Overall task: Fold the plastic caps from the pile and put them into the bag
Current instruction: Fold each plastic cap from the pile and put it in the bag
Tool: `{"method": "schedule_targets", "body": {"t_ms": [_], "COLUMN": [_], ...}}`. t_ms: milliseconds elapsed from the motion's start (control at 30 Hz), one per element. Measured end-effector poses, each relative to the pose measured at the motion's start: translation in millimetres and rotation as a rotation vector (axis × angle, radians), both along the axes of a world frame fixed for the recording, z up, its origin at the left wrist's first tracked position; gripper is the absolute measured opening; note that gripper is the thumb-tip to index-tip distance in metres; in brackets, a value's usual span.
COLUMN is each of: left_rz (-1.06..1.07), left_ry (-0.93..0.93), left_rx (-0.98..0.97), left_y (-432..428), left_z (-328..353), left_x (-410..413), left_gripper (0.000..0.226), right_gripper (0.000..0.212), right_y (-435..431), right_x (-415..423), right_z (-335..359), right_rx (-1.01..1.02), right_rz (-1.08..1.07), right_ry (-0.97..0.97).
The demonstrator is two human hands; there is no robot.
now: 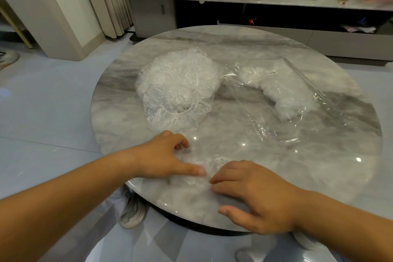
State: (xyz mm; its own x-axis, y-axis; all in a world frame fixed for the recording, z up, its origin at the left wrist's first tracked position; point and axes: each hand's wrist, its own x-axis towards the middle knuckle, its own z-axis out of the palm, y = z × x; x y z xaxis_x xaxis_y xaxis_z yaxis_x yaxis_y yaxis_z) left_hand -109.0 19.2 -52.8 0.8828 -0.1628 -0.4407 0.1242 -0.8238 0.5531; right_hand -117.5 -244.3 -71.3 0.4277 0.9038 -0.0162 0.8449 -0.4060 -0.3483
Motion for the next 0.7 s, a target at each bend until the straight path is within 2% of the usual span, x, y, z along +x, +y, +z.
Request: {"method": "schedule_targets", "body": {"t_ms": [67, 167, 300, 533, 633, 700], "left_rz": [0.030, 0.011, -0.014, 0.106, 0.162, 0.244], "left_ry": [-0.011, -0.050, -0.099, -0.095, -0.042, -0.006], "left_rx": [0.028, 0.224, 0.369, -0.004, -0.225, -0.381], "left_y": [-7.0, -15.4, -17.7, -8.1, -11.0, -13.0], "left_z": [1.8, -1.0, -5.5, -13.6, -16.2, -17.9], "left_x": [-2.1, -7.1, -8.3, -3.5, -6.2, -7.5], "left_gripper": [0.079, 0.055, 0.046, 0.045, 0.040, 0.028], "right_gripper": [0.040, 0.042, 0.045, 0.063, 0.054, 0.045], "right_y": [-2.2, -4.9, -6.6, 0.2, 4.7, 7.2], "right_x": [-3.1, -8.1, -15.6, -10.5, -8.0, -7.7], "right_z": [-1.6, -2.5, -4.1, 4.7, 5.8, 4.4], "right_rx": [-0.039, -0.065, -0.092, -0.031, -0.007, -0.032], "right_rz": [-0.007, -0.027, -0.050, -0.133, -0.164, -0.157], "right_ry": [-0.002, -0.014, -0.060, 0.078, 0.044, -0.017]}}
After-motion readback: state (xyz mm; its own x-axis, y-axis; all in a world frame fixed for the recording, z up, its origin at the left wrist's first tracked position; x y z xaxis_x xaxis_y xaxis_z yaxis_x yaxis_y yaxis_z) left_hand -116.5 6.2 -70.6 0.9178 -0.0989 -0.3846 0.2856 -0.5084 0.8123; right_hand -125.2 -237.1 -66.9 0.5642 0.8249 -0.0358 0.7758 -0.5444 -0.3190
